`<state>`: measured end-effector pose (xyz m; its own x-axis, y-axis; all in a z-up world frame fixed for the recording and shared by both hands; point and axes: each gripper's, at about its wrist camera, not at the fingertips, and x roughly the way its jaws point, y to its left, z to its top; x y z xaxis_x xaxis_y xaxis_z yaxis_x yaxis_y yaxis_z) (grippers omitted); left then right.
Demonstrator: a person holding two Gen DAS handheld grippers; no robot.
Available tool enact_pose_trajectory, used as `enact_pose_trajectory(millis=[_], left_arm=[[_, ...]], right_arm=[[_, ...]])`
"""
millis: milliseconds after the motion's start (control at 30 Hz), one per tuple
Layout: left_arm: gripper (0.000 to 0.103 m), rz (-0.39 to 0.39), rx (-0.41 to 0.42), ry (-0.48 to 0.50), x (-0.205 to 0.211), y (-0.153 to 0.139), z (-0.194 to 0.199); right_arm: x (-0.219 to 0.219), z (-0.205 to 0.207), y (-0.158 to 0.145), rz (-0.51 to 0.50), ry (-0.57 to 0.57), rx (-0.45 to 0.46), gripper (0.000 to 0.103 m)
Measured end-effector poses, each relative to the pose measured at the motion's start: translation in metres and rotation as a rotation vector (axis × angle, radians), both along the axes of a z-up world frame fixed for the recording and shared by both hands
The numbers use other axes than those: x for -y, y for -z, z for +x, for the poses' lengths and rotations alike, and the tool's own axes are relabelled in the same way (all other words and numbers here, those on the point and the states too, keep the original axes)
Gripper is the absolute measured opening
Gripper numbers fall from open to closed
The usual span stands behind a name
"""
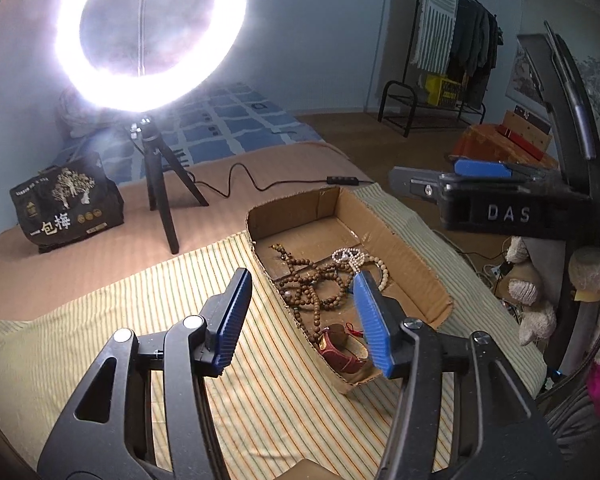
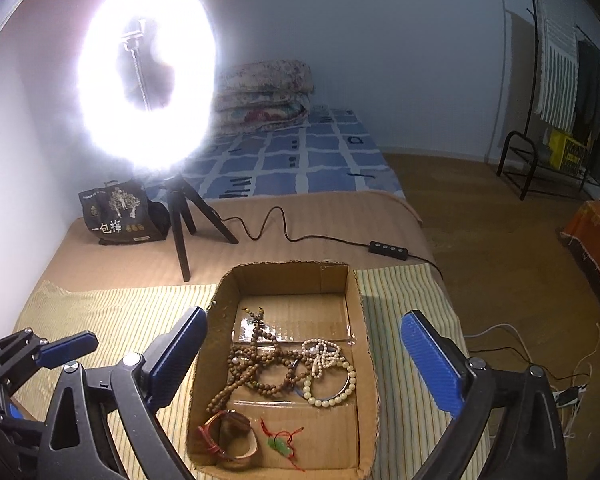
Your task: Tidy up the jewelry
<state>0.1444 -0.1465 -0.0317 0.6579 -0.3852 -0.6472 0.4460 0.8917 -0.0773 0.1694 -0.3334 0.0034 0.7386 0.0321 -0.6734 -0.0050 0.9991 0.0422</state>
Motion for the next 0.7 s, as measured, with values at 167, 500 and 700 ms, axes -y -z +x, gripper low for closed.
enact_pose_trajectory(millis=[167,500,700], left_arm=[[0.068,-0.016,0.034,-0.023,-0.011,-0.015,-0.016],[0.074,-0.032,0.051,-0.076,-0.032,-0.026,-0.04],[0.079,-0.02,0.054,-0.063,-0.031,-0.023,-0.057]], right_arm=[[-0.005,-0.016,-0.012,-0.019,0.004,0.029,0.103],[-0.012,-0.05,-0.028,-0.033,0.014,0.083,0.103],[-0.014,-0.068,-0.032,-0.031,0.021,0.121,0.103]])
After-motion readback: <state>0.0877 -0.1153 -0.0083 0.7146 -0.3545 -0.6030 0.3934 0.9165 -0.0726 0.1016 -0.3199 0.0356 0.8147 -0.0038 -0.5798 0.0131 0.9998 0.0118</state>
